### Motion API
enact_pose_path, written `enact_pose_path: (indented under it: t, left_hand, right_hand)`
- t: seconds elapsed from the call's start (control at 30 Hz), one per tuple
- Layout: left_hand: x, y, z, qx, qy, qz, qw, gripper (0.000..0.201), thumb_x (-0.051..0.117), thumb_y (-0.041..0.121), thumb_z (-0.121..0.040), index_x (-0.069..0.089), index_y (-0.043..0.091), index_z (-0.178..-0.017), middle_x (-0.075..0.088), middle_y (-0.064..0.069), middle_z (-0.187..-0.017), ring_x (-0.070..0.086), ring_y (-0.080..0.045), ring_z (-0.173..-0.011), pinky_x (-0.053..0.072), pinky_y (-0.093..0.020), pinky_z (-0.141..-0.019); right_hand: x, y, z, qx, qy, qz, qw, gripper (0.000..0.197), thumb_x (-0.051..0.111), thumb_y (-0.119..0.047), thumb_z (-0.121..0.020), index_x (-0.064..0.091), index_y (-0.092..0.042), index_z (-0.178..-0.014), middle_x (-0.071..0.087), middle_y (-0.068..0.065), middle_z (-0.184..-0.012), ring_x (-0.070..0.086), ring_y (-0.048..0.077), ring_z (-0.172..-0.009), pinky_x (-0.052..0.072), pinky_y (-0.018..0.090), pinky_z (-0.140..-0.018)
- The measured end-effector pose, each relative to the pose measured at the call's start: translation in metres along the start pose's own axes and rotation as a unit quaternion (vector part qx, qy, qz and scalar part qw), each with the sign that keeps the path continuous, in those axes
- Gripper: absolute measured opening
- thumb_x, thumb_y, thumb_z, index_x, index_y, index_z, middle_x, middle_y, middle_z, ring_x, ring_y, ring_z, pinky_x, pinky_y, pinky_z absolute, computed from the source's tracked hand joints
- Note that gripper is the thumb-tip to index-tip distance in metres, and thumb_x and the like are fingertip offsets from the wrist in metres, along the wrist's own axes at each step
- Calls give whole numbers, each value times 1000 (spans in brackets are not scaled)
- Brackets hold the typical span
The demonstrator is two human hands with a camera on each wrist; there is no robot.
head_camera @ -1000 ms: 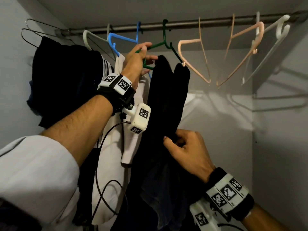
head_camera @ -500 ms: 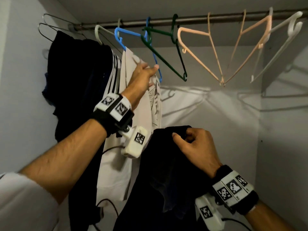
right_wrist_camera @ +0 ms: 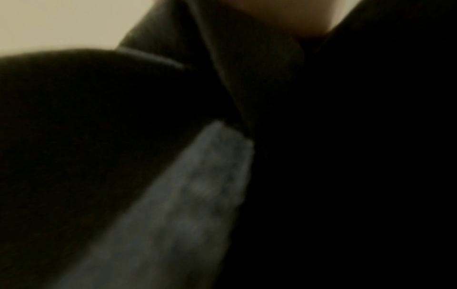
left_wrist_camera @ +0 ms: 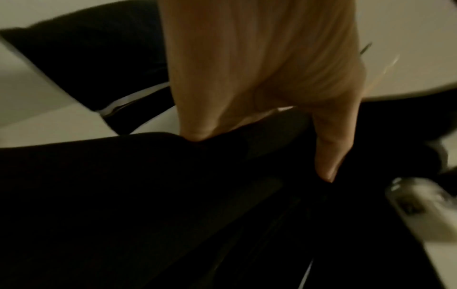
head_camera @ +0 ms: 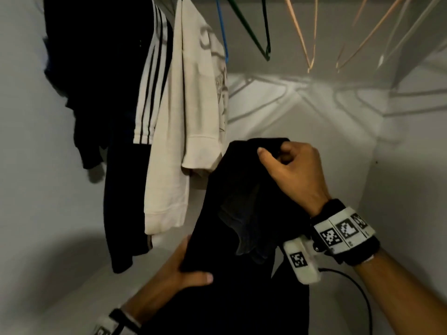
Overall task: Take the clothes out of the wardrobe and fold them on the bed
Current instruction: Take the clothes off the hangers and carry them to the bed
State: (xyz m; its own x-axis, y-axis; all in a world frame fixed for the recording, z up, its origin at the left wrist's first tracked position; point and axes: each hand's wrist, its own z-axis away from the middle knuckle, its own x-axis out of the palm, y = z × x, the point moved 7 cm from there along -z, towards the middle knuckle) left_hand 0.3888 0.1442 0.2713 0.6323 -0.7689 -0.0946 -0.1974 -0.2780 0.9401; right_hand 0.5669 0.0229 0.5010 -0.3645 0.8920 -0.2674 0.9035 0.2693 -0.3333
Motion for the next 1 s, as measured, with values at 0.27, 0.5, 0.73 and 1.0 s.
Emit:
enact_pose_path:
  t: [0.27, 0.5, 0.73, 1.0]
  left_hand:
    - [81, -165, 16, -67, 60, -219, 972, 144, 93, 59, -50, 3, 35, -160, 17, 18, -162, 22, -2, -148, 26, -30, -123]
    - [136, -203, -2, -76, 90, -394, 911, 63, 79, 37, -69, 68, 8, -124, 75, -6, -106, 75, -22, -91, 59, -30, -81]
    - [132, -196, 20, -134, 76, -400, 903, 39, 63, 17, -84, 63, 10, -122, 72, -19, -96, 69, -44, -89, 55, -45, -74]
    - [87, -224, 62, -257, 200, -152, 933, 41, 67, 5, -86, 63, -3, -126, 63, -32, -125, 58, -49, -119, 46, -48, -100]
  right_hand:
    - [-7, -23, 18, -1, -2, -23, 1000, 50, 74, -36, -86, 42, -16, -52, 38, -11, -45, 35, 2, -46, 30, 25, -50]
    - [-25, -40, 37, -11, 10, -26, 1000, 45, 74, -31, -83, 50, -6, -55, 49, 9, -49, 39, 8, -47, 31, 26, -49]
    - [-61, -20, 73, 63, 34, 35, 997, 47, 72, -31, -82, 45, -7, -52, 35, -7, -47, 32, 5, -47, 27, 25, -50]
    - [-148, -15, 224, 234, 168, 124, 950, 57, 76, -32, -88, 36, -11, -54, 33, -8, -49, 26, 3, -50, 22, 29, -49]
